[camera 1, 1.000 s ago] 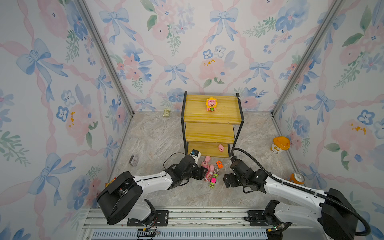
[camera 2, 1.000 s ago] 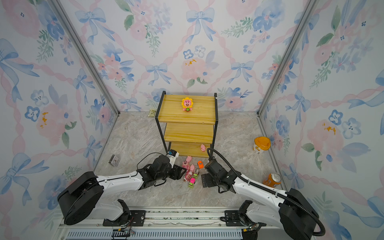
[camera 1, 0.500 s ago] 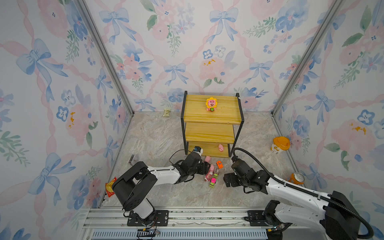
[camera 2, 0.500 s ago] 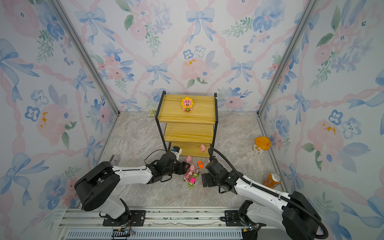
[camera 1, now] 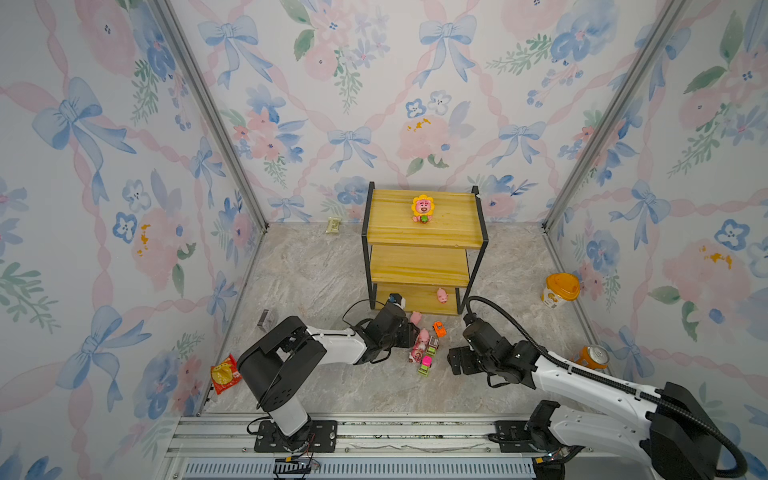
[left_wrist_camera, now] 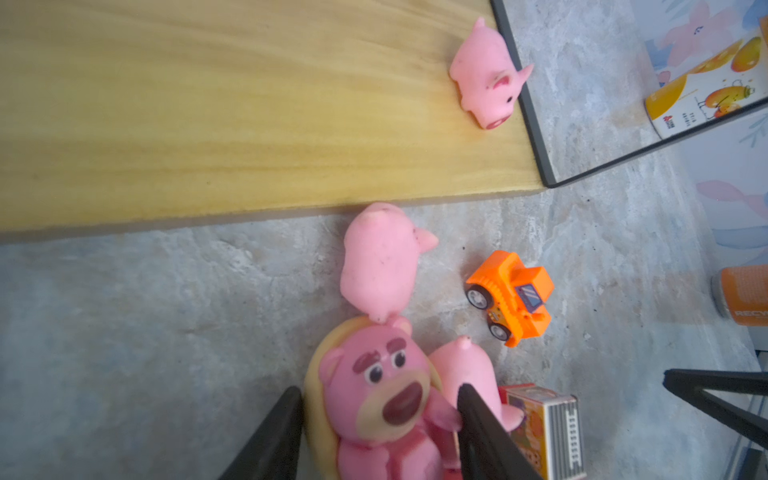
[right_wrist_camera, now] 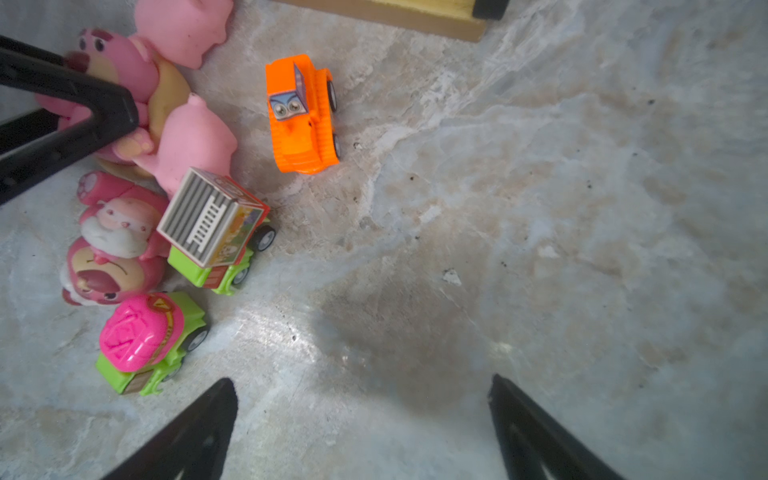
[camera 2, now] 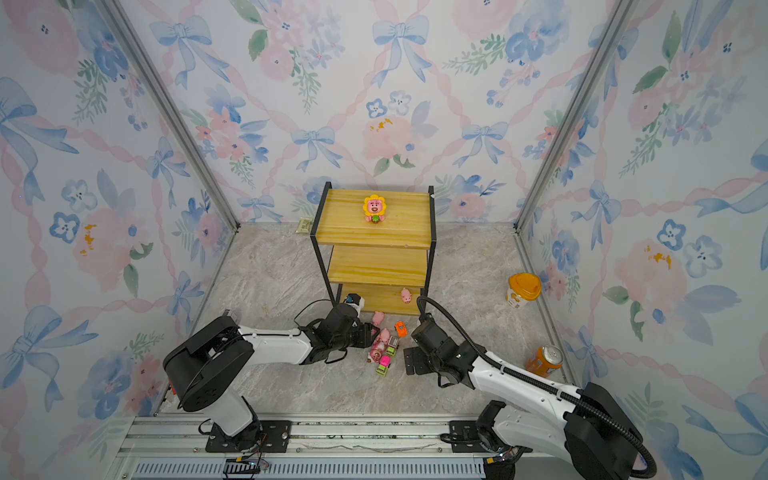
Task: Place and organize the plastic toys onto the shelf
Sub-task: 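Position the left gripper over the pink bear figure with yellow back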
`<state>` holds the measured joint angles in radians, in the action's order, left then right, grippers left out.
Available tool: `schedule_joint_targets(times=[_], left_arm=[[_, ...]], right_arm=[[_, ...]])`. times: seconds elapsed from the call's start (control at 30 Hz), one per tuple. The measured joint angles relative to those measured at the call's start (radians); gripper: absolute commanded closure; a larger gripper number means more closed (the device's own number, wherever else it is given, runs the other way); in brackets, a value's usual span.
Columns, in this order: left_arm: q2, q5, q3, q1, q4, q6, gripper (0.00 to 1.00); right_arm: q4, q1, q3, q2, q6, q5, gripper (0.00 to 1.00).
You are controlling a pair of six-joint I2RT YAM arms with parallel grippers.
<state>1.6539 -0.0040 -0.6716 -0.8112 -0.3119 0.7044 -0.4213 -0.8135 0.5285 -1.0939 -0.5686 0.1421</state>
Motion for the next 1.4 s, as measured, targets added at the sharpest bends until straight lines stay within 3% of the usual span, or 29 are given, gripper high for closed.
schedule_joint_targets(times=[0.43,0.8,1.4], left_arm=[[-0.14,-0.083,0.011,0.004,0.211,-0.078,0.55],[-0.218,-0.067,0.098,0.007,0.265,-0.094,0.42],[-0.201,-0.069,0.108,-0.026,0.254,-0.095,0.41]], right_arm=[[0.022,-0.001,-0.005,-0.028,0.0,-0.001,0.03],[0.026,-0.002,-0.005,-0.046,0.0,-0.008,0.03],[0.034,-0.016,-0.003,-0.059,0.001,-0.016,0.02]])
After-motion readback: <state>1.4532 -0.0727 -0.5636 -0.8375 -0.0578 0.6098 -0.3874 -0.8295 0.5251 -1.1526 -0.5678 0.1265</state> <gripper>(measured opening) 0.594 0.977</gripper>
